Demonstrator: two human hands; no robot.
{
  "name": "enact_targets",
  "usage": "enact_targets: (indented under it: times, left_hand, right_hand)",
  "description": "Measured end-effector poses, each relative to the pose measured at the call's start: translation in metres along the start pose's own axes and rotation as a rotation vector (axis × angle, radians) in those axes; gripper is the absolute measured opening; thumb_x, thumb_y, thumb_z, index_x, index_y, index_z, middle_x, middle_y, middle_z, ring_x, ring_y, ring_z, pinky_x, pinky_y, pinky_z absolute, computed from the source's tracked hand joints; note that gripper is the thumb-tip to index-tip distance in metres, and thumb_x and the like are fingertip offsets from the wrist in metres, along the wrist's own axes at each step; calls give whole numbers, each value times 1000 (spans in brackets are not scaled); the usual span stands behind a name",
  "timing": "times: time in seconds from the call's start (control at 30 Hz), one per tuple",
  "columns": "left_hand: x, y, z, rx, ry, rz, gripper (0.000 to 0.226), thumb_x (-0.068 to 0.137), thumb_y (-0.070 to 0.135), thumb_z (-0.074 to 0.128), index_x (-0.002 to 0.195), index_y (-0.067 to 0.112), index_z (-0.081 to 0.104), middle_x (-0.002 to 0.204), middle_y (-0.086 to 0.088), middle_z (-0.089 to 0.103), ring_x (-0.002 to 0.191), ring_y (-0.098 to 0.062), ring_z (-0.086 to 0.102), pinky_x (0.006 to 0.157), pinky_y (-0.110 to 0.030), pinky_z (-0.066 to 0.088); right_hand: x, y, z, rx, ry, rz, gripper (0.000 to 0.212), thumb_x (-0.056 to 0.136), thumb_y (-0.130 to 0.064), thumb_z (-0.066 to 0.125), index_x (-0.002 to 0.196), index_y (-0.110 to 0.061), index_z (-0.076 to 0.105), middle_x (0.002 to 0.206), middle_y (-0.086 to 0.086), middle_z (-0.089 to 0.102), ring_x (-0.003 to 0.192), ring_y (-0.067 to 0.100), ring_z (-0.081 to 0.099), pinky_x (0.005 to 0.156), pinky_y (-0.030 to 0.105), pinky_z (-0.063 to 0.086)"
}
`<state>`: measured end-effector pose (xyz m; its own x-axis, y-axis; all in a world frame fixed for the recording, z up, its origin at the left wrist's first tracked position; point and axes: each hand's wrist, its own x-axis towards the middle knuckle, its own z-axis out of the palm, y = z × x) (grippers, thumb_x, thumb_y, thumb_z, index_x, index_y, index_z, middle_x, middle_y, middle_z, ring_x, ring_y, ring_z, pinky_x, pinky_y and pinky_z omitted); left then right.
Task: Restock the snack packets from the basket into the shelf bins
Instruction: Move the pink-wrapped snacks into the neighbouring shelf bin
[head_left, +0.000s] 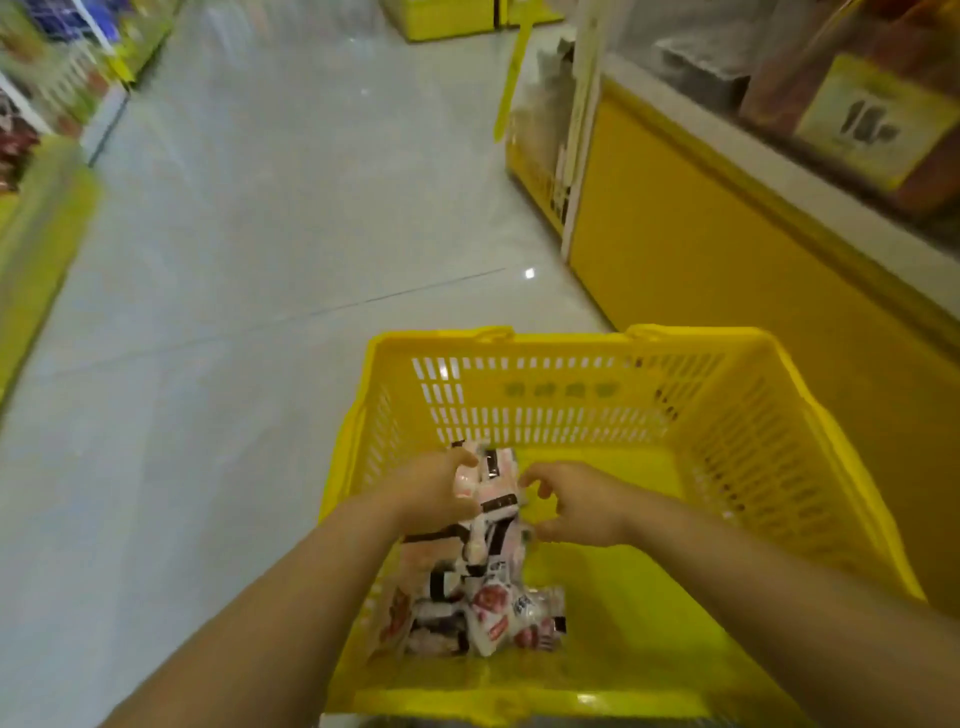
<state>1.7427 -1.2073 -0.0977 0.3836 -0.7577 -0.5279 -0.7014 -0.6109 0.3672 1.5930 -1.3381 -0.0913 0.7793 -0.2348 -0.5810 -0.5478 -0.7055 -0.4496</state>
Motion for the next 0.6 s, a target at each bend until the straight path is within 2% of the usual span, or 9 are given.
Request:
enact_targets:
  times: [0.1,0.17,0.27,0.33,0.4,0.47,0.53,0.6]
  left_hand:
    - [10,-15,22,74,-206,-56,81,80,47,71,147,28,29,150,-3,32,131,-26,40,99,-35,41]
    - [13,-21,34,146,-301,-80,95,75,51,74,150,31,19,154,-1,24,136,-27,34,104,-38,39]
    - [19,-25,47,183,-394,-123,113,69,55,78,151,36,3,158,3,12,139,-30,30,104,-42,39]
    - [25,-26,50,150,-423,-171,118,66,55,79,150,38,-1,156,1,17,134,-31,35,99,-41,44]
    - [29,-26,52,89,-404,-196,111,67,50,80,150,34,9,148,-4,29,127,-28,43,94,-37,47]
    - [30,-24,55,54,-344,-180,93,69,44,79,144,28,26,136,-5,38,113,-23,47,87,-33,48]
    - [30,-21,59,56,-253,-121,69,72,37,75,130,24,41,123,-3,44,97,-16,46,77,-28,44]
    - [30,-18,61,-28,-177,-65,45,73,28,73,111,24,49,105,0,53,83,-12,51,64,-23,43]
  right_hand:
    - [26,11,36,173,-117,17,72,86,-30,70,146,-20,32,141,8,44,118,26,53,82,30,45]
    - [37,15,57,310,-179,35,77,83,-33,73,146,-25,31,136,7,46,117,24,54,89,34,50]
    - [52,15,79,516,-214,-14,89,81,-33,75,151,-26,20,146,1,38,126,22,49,101,39,46]
    - [63,13,86,578,-266,-72,97,81,-30,76,153,-30,11,151,-3,35,129,19,46,102,35,45]
    - [70,12,88,538,-283,-93,93,81,-30,75,152,-30,15,147,-3,42,122,17,51,93,26,47]
    - [74,13,90,449,-206,-82,78,78,-29,76,143,-24,34,137,0,51,108,15,56,81,22,49]
    - [74,15,92,350,-104,-66,61,73,-29,78,125,-22,47,121,1,58,96,15,56,71,24,48]
    - [71,23,89,358,-45,-54,50,70,-29,80,110,-22,51,107,-1,59,85,13,54,59,20,41]
